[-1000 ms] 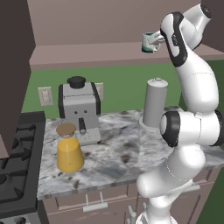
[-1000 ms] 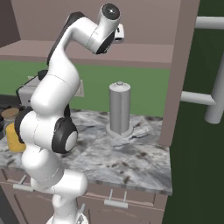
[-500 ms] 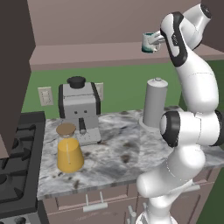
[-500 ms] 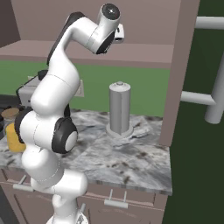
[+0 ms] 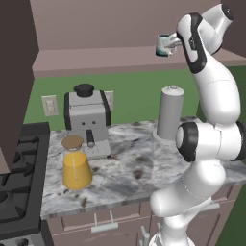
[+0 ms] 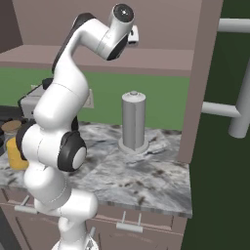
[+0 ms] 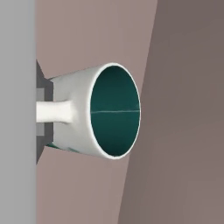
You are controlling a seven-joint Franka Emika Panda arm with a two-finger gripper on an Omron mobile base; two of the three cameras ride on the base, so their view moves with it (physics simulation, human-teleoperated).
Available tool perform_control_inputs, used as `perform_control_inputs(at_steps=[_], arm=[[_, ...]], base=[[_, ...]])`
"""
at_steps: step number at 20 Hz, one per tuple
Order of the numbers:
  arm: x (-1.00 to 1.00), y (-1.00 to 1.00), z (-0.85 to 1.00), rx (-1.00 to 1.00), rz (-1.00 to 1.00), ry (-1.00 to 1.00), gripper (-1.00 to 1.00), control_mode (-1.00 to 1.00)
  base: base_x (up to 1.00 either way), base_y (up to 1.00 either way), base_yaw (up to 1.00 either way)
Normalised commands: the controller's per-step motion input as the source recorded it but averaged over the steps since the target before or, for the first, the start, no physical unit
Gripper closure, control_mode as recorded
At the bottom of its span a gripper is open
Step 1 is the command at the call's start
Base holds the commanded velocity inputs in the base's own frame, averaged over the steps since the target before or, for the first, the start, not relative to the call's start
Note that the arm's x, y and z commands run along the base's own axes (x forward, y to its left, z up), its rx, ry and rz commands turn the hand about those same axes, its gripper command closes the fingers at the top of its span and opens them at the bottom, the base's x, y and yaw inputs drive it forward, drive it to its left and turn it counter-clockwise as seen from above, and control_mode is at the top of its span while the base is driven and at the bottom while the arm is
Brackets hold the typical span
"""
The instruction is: There is a tray on the dining counter. Grab the cup, mug, and pitcher and place them on the tray. The pitcher may be placed next to the tray if it cannot fit the tray.
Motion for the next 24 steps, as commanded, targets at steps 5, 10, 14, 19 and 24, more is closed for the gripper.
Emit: perform_control_inputs(at_steps=[5, 10, 14, 19, 24], arm=[[-0.06, 0.0, 0.17, 0.0, 0.0, -0.13, 1.0, -1.0], [-0.35, 0.0, 0.11, 0.0, 0.0, -0.11, 1.0, -1.0], [-0.72, 0.0, 0.12, 0.0, 0.0, -0.03, 1.0, -1.0], [-0.97, 0.02, 0.0, -0.01, -0.03, -0.03, 1.0, -1.0], [-0.92, 0.12, 0.0, 0.0, -0.03, -0.01, 1.0, -1.0]], base=[[0.0, 0.0, 0.0], [0.0, 0.0, 0.0], [0.0, 0.0, 0.0], [0.0, 0.0, 0.0], [0.0, 0.0, 0.0]])
